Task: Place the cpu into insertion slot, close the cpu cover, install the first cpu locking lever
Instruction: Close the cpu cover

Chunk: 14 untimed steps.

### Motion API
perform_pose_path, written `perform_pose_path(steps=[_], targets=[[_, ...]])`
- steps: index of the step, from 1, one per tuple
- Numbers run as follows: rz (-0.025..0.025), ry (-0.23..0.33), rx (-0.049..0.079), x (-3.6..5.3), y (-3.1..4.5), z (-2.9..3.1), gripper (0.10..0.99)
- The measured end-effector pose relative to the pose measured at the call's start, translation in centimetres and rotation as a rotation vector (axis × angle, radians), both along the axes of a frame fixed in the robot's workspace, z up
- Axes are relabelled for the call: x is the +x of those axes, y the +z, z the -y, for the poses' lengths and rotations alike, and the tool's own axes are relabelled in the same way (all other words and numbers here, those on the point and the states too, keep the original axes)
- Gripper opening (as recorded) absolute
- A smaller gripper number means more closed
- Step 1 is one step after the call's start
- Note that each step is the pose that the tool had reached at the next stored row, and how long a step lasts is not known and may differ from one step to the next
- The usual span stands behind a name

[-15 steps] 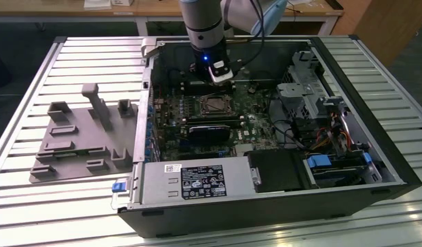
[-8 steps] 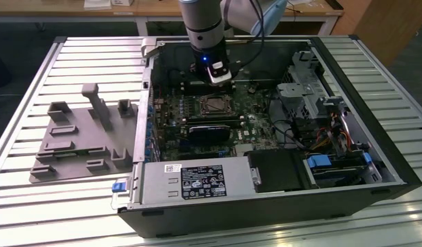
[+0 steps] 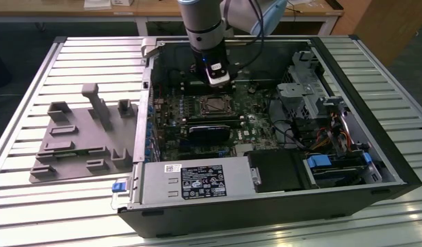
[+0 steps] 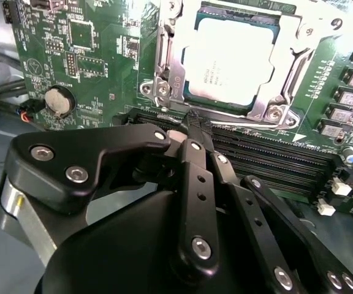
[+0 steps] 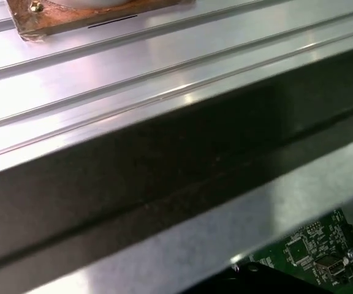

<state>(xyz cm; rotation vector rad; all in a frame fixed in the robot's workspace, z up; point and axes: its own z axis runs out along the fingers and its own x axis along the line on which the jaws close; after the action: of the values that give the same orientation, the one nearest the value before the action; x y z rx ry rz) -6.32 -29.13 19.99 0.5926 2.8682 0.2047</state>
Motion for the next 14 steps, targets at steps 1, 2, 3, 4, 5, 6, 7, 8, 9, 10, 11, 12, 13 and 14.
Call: perform_pose_path(steps=[1, 2, 3, 4, 5, 6, 7, 8, 9, 10, 11, 12, 13, 14], targets=[[-0.0001, -0.006, 0.0, 0.0, -0.03, 0.0, 0.102], [-0.0001, -0.01, 0.0, 0.0, -0.04, 0.0, 0.102], [-0.0002, -0.014, 0.0, 0.0, -0.05, 0.0, 0.102], [-0.0001, -0.017, 0.0, 0.0, -0.07, 0.0, 0.102], [0.0, -0.021, 0.0, 0.01, -0.09, 0.0, 0.102], [0.0, -0.026, 0.0, 0.03, -0.1, 0.0, 0.102], [0.0, -0.031, 0.0, 0.06, -0.12, 0.0, 0.102], [0.0, -0.036, 0.0, 0.09, -0.14, 0.0, 0.102], [0.0, -0.042, 0.0, 0.12, -0.17, 0.0, 0.102], [0.0, -0.047, 0.0, 0.14, -0.19, 0.0, 0.102], [0.0, -0.052, 0.0, 0.17, -0.22, 0.0, 0.102], [0.0, -0.057, 0.0, 0.19, -0.24, 0.0, 0.102], [0.0, -0.062, 0.0, 0.22, -0.26, 0.0, 0.102], [0.0, -0.067, 0.0, 0.25, -0.28, 0.0, 0.102]])
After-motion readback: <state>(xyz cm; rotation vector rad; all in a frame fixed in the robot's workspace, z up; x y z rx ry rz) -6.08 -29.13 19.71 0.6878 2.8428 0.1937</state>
